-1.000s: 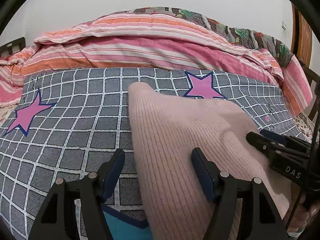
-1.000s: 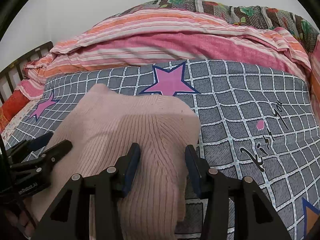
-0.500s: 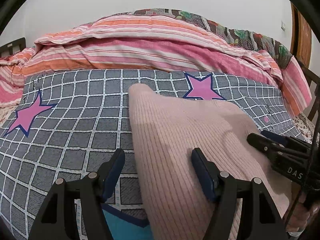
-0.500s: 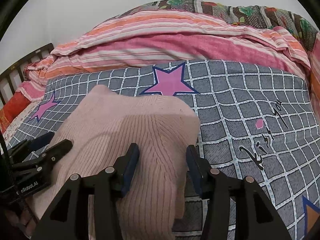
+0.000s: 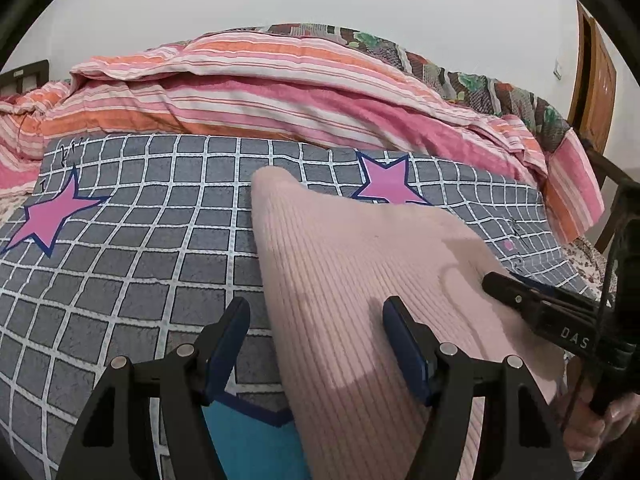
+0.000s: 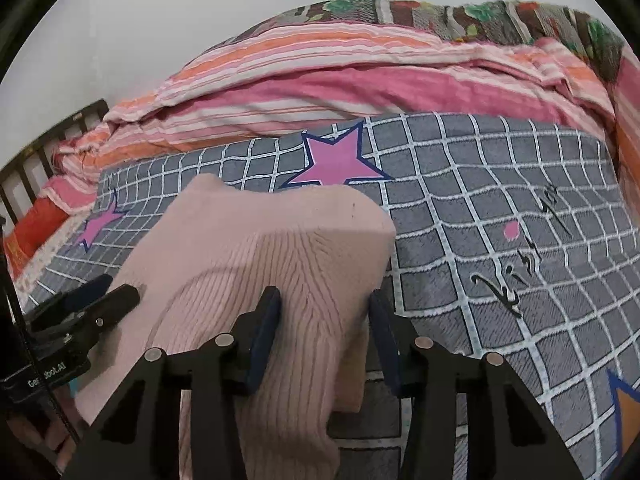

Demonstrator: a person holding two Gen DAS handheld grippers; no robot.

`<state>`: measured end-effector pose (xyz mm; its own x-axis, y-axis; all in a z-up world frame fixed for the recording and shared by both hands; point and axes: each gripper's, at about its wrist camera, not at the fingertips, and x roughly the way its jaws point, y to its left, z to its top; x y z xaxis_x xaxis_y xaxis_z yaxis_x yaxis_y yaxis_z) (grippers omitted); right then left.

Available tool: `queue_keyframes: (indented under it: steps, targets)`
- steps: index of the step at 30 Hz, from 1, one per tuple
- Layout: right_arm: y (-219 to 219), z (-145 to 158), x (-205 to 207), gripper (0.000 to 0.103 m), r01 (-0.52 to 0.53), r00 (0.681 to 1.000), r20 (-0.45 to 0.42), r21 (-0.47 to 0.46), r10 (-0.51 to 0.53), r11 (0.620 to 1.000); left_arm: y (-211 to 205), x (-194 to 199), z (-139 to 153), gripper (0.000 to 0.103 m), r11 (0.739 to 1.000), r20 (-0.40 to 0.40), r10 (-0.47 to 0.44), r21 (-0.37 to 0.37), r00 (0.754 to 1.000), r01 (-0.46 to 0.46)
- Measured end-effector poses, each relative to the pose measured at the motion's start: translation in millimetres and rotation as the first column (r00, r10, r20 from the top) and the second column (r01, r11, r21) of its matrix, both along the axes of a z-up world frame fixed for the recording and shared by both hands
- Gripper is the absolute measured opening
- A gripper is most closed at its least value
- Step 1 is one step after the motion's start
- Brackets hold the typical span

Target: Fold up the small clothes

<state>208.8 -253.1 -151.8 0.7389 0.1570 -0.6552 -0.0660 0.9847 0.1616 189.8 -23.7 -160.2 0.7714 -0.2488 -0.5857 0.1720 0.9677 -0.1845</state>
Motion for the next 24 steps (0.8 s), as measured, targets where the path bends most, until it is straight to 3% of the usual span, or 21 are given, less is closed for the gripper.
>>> queue_keyframes:
  steps: [7, 12, 20, 24]
  targets:
    - [0, 4, -22, 0.044, 0.016, 1.000, 0.014, -0.009, -0.016, 1.000, 0, -16, 1, 0.067, 1.000, 0.014, -0.023, -0.007, 1.000, 0.024]
    - [-5, 11, -46, 0.045, 0.040, 0.999, 0.019, 0.027, -0.040, 0.999, -5, -28, 2, 0.067, 0.999, 0.035, -0.044, 0.027, 0.998, 0.043]
    - [3, 34, -93, 0.045, 0.041, 0.999, 0.022, -0.021, -0.040, 0.999, -7, -63, 13, 0.067, 0.995, 0.051, -0.040, 0.096, 0.998, 0.035]
    - [-1, 51, -119, 0.045, 0.057, 0.998, 0.020, -0.021, -0.056, 0.998, -1, -86, 29, 0.067, 0.998, 0.019, -0.019, 0.052, 1.000, 0.018]
